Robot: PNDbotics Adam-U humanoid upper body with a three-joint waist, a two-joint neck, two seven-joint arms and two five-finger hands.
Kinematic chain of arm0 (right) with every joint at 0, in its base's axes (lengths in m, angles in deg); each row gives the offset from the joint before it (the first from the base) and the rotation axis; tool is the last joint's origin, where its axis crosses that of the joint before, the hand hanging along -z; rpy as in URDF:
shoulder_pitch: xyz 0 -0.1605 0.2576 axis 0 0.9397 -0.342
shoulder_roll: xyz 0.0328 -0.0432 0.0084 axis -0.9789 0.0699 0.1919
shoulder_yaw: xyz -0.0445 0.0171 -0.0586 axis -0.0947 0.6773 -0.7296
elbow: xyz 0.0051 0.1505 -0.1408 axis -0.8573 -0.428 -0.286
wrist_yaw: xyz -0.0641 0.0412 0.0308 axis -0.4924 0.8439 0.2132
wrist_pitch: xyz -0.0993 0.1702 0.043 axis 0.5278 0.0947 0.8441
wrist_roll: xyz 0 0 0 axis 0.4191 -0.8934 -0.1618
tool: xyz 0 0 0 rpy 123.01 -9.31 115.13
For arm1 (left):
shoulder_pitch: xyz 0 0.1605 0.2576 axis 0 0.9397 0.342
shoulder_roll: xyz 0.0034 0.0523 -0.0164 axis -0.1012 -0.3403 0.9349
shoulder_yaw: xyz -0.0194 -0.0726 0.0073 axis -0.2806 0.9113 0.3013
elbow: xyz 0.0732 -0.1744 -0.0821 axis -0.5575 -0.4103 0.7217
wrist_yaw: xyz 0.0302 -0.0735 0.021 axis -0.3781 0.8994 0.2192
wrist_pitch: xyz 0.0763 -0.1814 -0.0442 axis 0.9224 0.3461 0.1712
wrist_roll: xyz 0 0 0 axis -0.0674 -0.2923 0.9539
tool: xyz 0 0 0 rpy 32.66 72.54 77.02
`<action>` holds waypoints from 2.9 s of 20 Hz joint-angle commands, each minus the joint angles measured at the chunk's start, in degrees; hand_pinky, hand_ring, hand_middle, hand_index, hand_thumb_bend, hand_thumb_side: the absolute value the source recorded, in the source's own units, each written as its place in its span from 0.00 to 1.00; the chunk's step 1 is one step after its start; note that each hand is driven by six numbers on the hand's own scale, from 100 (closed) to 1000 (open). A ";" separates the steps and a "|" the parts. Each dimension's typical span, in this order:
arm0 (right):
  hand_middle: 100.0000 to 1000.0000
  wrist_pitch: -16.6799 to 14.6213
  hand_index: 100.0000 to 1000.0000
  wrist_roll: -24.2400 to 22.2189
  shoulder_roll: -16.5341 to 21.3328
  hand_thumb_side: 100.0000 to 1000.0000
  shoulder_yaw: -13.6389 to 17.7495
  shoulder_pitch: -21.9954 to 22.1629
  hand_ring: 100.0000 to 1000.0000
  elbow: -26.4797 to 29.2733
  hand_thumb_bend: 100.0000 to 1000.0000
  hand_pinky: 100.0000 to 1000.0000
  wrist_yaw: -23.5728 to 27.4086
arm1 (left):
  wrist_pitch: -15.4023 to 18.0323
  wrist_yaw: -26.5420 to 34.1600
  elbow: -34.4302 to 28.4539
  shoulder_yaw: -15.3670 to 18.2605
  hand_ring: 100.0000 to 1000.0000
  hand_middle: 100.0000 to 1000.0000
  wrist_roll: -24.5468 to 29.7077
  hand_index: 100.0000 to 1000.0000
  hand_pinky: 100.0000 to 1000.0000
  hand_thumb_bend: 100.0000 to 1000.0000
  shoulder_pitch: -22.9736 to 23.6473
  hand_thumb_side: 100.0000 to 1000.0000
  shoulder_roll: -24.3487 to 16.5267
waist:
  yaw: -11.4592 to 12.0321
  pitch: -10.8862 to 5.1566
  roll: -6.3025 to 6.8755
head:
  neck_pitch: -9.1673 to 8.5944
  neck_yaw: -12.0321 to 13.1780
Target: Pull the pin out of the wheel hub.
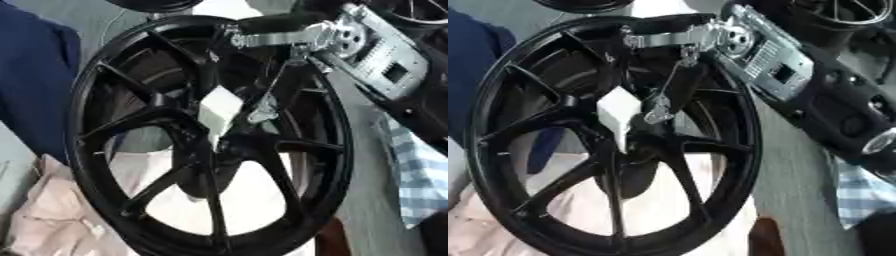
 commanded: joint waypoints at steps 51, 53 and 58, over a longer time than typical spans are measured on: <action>0.23 -2.29 0.36 28.16 23.34 0.00 40.75 17.35 0.51 -25.08 0.24 0.63 26.76 | -0.19 2.12 0.11 4.56 0.56 0.47 -4.74 0.68 0.57 0.00 3.93 0.92 -4.40 | -11.17 -2.61 3.21 | -0.26 8.04; 0.23 -3.22 0.36 30.07 21.00 0.00 43.85 20.45 0.51 -28.03 0.24 0.63 25.61 | -0.15 2.31 0.14 4.88 0.56 0.47 -5.10 0.68 0.57 0.00 4.03 0.92 -4.61 | -11.83 -2.43 3.38 | -0.47 8.61; 0.25 -5.59 0.38 34.86 14.89 0.00 51.62 28.25 0.52 -31.14 0.22 0.63 21.04 | -0.06 2.76 0.11 5.40 0.56 0.47 -5.70 0.68 0.57 0.00 3.79 0.92 -4.55 | -12.71 -1.60 4.14 | -1.20 9.44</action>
